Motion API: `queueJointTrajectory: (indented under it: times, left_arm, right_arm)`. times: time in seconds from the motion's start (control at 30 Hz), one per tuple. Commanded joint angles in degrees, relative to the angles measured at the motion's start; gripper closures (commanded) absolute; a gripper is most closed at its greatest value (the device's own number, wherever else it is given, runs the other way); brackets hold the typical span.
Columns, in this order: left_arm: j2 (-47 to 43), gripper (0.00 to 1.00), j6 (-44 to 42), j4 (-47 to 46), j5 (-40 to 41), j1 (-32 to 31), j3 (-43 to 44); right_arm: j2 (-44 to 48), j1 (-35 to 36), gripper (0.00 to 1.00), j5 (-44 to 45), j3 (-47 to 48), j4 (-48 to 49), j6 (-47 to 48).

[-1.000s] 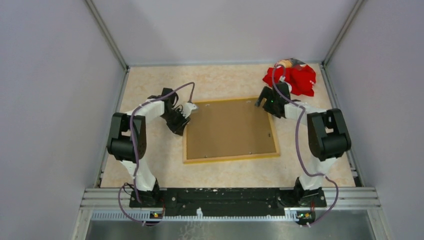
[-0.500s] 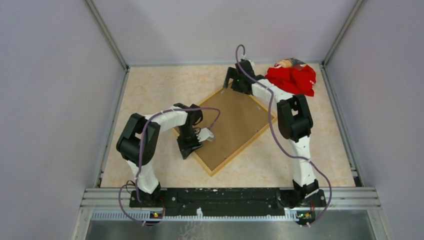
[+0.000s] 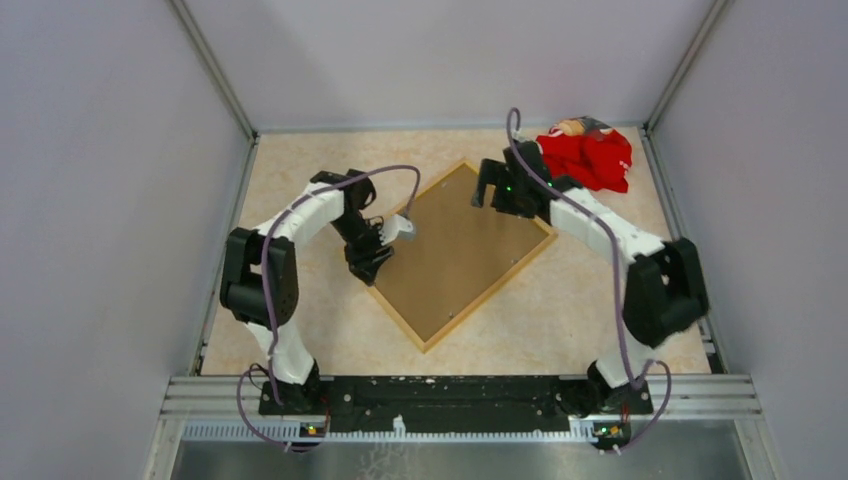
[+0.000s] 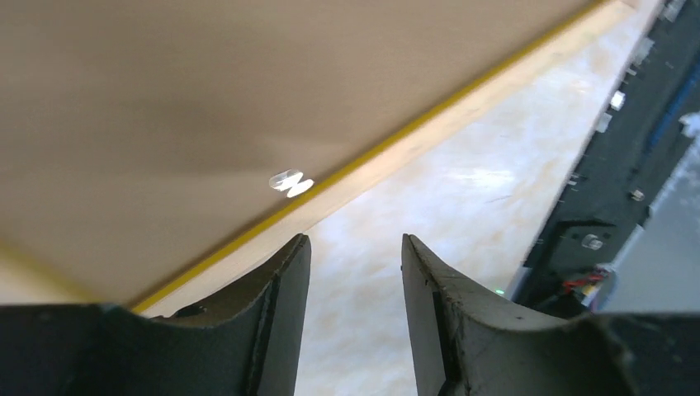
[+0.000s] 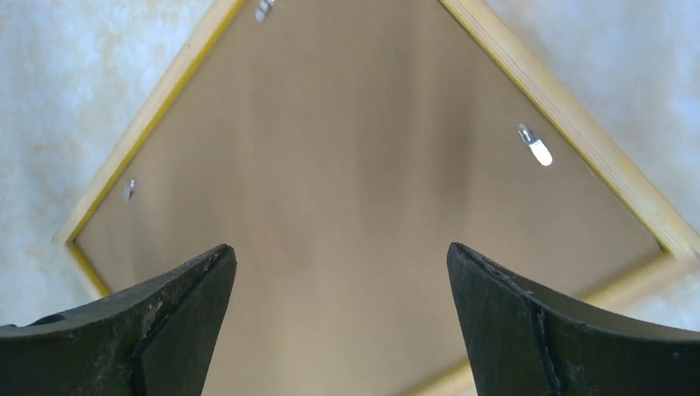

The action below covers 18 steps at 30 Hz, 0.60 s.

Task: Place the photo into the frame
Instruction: Adjust the photo frame at the center of the board.

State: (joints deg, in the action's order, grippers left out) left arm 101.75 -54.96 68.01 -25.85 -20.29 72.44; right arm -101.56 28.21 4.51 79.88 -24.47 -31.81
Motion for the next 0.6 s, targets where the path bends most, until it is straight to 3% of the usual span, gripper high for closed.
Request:
queueJointTrajectory:
  times: [0.0,0.13,0.27,0.43,0.57]
  left_arm:
    - [2.4,0.50,-3.5,2.1,-2.1,8.7,11.9]
    - [12.0,0.54,9.8,-9.7,2.1,15.6,23.0]
    - [20.5,0.60,19.5,-15.0,4.3,18.1,31.1]
    - [23.9,0.63,23.0,-19.5,3.9,18.1,30.0]
    - [23.6,0.65,21.6,-19.6,1.8,17.7,25.2]
  right_arm:
    - [15.5,-0.9,0.01,-1.9,-13.7,1.7,-4.5]
    - [24.4,-2.5,0.01,-5.5,-27.5,4.1,-9.3]
    - [29.5,-4.8,0.01,-8.8,-38.1,7.7,-12.3]
    - [29.8,-7.7,0.01,-13.9,-44.9,14.8,-14.6]
    - [25.3,-10.6,0.01,-16.9,-44.8,19.8,-14.7]
